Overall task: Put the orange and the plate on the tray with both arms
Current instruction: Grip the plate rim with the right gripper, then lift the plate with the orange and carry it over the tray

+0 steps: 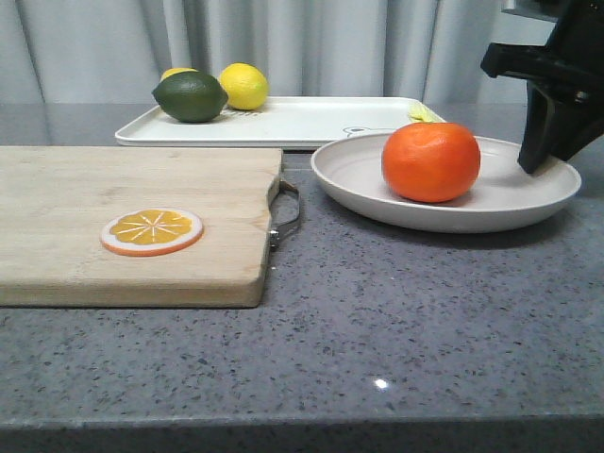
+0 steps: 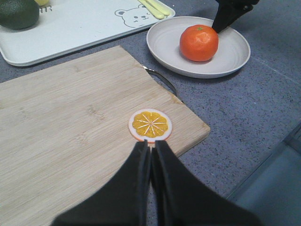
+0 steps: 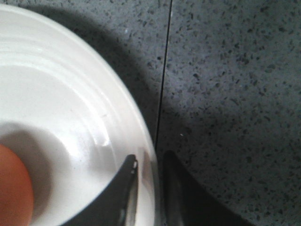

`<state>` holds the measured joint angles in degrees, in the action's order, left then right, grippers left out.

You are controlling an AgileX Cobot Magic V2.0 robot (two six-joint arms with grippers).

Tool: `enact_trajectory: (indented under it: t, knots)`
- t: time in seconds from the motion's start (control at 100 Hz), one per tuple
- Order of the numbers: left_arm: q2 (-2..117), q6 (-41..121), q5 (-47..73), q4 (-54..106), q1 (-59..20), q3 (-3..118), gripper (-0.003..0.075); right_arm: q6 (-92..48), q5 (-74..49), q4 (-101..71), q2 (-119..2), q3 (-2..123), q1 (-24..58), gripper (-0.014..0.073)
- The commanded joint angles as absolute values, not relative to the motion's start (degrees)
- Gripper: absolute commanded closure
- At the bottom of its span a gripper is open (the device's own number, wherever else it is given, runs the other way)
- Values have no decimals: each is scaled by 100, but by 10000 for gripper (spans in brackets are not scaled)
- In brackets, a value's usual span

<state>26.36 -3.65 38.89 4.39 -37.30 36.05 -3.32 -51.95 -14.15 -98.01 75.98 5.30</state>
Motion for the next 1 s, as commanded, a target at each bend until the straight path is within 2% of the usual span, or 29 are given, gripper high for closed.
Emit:
enact_trajectory:
  t: [0.0, 0.27, 0.49, 0.78, 0.99]
  knots:
    - [2652, -422, 3454, 462, -3727, 3771, 739, -402, -5120, -1474, -9550, 7786, 513, 535]
    - [2652, -422, 3454, 462, -3727, 3771, 739, -402, -5127, -1474, -9550, 7786, 513, 663]
    - [2652, -422, 3454, 462, -3727, 3771, 739, -397, -5191, -1480, -9550, 7814, 485, 662]
    - [2652, -422, 3440, 462, -3727, 3771, 739, -660, -5948, -2274, -9544, 8502, 201, 662]
    - [2652, -422, 3400, 462, -3727, 3771, 739, -710, -5677, -2691, -9597, 8852, 201, 662]
